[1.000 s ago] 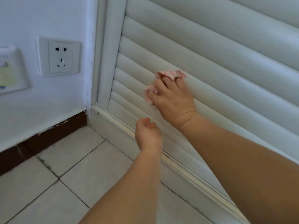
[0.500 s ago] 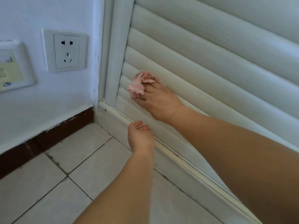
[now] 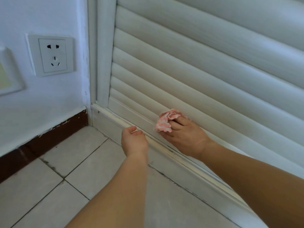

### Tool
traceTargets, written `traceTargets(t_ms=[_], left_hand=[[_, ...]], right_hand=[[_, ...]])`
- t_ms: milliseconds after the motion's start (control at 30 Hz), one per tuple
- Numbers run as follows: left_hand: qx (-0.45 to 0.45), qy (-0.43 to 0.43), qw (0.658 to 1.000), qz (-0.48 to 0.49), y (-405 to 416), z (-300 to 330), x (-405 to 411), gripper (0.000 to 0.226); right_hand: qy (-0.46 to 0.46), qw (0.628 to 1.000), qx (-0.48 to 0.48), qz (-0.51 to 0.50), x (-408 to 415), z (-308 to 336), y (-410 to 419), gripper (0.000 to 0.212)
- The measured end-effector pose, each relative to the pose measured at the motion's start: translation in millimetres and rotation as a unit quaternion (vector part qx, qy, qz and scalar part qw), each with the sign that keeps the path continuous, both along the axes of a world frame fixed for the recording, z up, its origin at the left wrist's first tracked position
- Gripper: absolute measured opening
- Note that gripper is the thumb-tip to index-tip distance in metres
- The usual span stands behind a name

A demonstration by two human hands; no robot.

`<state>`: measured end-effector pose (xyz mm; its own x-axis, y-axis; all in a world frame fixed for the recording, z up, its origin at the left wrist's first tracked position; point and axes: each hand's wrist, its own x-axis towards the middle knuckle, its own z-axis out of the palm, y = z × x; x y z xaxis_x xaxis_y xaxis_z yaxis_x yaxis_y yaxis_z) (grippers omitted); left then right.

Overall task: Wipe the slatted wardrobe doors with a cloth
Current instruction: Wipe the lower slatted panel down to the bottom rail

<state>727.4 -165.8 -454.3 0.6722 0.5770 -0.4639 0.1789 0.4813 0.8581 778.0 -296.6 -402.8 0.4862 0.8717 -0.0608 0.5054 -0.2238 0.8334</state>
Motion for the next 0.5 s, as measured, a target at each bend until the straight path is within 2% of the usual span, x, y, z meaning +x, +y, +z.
traceTargets(t_ms=[167,300,400,500], left_hand=[[-0.022,-0.019,0.999,-0.016,-5.9,7.6,-1.0,0.027],[-0.008,-0.031,0.999,-0.027,-11.2,11.5,-1.3,0.030],[-0.021,-0.032,0.999,-0.021,-12.3,9.5,1.9,0.031],[-0.023,-0.028,0.999,-0.015,-12.6,2.6,4.8,0.028]], right_hand=[[0.025,1.000,0.016,0.003,-14.4,-3.9,-34.0,0.045],[0.023,0.999,0.036,0.012,-12.7,0.0,-29.7,0.062],[0.005,0.998,0.053,0.044,-2.5,4.5,-11.0,0.050],[-0.012,0.995,0.066,0.073,10.6,5.4,16.6,0.047]])
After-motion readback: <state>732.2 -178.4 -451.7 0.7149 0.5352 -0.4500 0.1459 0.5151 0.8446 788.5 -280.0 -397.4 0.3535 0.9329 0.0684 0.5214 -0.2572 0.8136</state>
